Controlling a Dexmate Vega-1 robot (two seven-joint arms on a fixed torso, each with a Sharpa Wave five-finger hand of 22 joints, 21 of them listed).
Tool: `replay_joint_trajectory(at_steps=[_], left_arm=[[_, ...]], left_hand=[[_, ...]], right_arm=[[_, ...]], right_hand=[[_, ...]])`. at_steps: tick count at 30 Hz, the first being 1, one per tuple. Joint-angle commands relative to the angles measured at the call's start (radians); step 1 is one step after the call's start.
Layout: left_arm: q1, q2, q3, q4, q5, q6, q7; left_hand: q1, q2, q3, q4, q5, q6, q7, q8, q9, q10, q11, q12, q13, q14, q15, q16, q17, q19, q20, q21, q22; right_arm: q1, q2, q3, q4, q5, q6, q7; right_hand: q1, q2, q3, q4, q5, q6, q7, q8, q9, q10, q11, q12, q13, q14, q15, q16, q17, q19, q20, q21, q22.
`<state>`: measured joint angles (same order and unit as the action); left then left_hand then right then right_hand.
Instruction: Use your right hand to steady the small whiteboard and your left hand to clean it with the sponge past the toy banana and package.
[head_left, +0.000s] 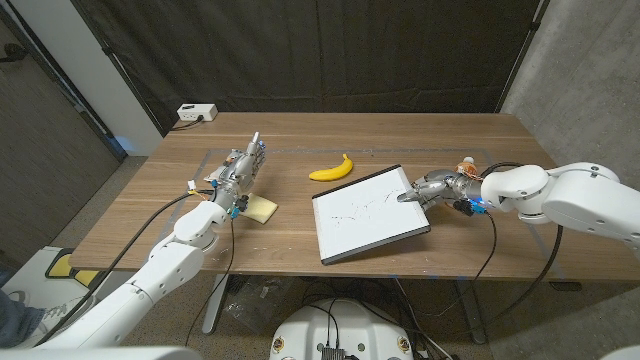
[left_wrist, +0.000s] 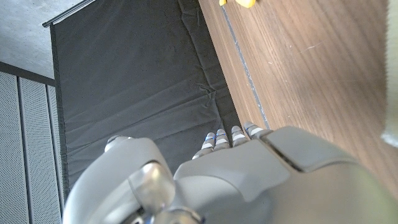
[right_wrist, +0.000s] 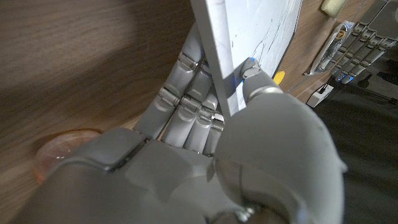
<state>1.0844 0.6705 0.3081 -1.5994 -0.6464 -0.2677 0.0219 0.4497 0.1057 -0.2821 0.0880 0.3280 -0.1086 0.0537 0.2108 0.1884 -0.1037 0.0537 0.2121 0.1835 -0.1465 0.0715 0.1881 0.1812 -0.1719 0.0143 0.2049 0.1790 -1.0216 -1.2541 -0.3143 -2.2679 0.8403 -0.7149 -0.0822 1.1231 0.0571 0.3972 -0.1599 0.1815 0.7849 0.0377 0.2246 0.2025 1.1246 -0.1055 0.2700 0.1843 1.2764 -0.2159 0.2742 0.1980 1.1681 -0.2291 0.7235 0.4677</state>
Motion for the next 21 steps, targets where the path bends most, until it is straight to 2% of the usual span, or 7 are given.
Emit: replay_joint_trajectory(at_steps=[1, 8, 12, 17, 20, 21], left_arm=[[0.006, 0.034, -0.002, -0.024, 0.011, 0.044, 0.005], [0.007, 0.058, -0.005, -0.039, 0.033, 0.053, 0.01], [0.008, 0.067, -0.006, -0.047, 0.056, 0.052, 0.023], [0.027, 0.066, -0.011, -0.058, 0.11, 0.028, 0.079], [0.041, 0.048, -0.016, -0.058, 0.17, -0.009, 0.146], [0.041, 0.038, -0.017, -0.046, 0.19, -0.035, 0.16]], left_hand=[[0.005, 0.002, 0.002, -0.001, -0.006, 0.003, 0.004, -0.002, 0.002, 0.007, 0.0, -0.002, 0.006, 0.0, -0.002, 0.001, 0.003, -0.005, 0.007, 0.002, 0.004], [0.022, 0.011, 0.01, -0.009, -0.008, -0.007, 0.005, -0.006, 0.002, 0.001, -0.001, -0.005, 0.006, -0.002, -0.004, 0.0, 0.003, -0.008, 0.011, 0.0, 0.004], [0.05, 0.021, 0.022, -0.022, -0.013, -0.003, 0.008, -0.004, 0.003, 0.016, -0.004, 0.0, 0.006, 0.009, -0.003, 0.003, 0.002, 0.006, 0.017, 0.005, 0.003], [0.145, 0.035, 0.057, -0.071, -0.032, 0.052, 0.012, 0.014, 0.003, 0.073, -0.015, 0.015, 0.006, 0.078, -0.013, 0.016, 0.001, 0.08, 0.018, 0.027, 0.003], [0.218, 0.034, 0.08, -0.11, -0.05, 0.129, 0.005, 0.03, 0.002, 0.158, -0.027, 0.032, 0.006, 0.149, -0.034, 0.024, 0.0, 0.147, -0.003, 0.04, 0.002], [0.244, 0.036, 0.089, -0.123, -0.059, 0.171, 0.008, 0.037, 0.002, 0.197, -0.043, 0.038, 0.005, 0.198, -0.047, 0.031, 0.0, 0.188, -0.009, 0.048, 0.002]], right_arm=[[0.055, 0.018, -0.008, -0.082, 0.014, -0.151, -0.096], [0.046, 0.027, 0.013, -0.114, 0.033, -0.192, -0.156], [0.052, 0.034, 0.009, -0.116, 0.036, -0.202, -0.164], [0.075, 0.05, -0.014, -0.112, 0.025, -0.22, -0.165], [0.083, 0.059, -0.021, -0.111, 0.023, -0.227, -0.169], [0.086, 0.062, -0.024, -0.109, 0.021, -0.229, -0.17]], right_hand=[[0.02, 0.017, 0.01, 0.009, 0.004, 0.027, -0.005, 0.007, 0.006, 0.028, -0.006, 0.007, 0.004, 0.03, 0.0, 0.01, 0.005, 0.017, -0.003, 0.026, 0.028], [0.015, 0.019, 0.014, 0.012, 0.004, 0.05, -0.007, 0.006, 0.006, 0.053, -0.004, 0.007, 0.004, 0.054, -0.001, 0.01, 0.003, 0.028, -0.003, 0.053, 0.057], [0.014, 0.021, 0.017, 0.012, 0.004, 0.053, -0.008, 0.004, 0.006, 0.053, -0.005, 0.004, 0.004, 0.059, -0.001, 0.01, 0.002, 0.029, -0.003, 0.059, 0.064], [0.014, 0.022, 0.019, 0.013, 0.004, 0.054, -0.009, 0.002, 0.006, 0.051, -0.006, 0.001, 0.004, 0.062, -0.001, 0.008, 0.001, 0.028, -0.003, 0.063, 0.071], [0.013, 0.023, 0.02, 0.013, 0.004, 0.054, -0.009, 0.001, 0.006, 0.051, -0.005, 0.0, 0.004, 0.063, -0.001, 0.007, 0.001, 0.028, -0.003, 0.064, 0.073], [0.013, 0.022, 0.021, 0.013, 0.004, 0.054, -0.009, 0.0, 0.007, 0.049, -0.004, -0.002, 0.004, 0.062, 0.0, 0.006, 0.0, 0.027, -0.003, 0.066, 0.075]])
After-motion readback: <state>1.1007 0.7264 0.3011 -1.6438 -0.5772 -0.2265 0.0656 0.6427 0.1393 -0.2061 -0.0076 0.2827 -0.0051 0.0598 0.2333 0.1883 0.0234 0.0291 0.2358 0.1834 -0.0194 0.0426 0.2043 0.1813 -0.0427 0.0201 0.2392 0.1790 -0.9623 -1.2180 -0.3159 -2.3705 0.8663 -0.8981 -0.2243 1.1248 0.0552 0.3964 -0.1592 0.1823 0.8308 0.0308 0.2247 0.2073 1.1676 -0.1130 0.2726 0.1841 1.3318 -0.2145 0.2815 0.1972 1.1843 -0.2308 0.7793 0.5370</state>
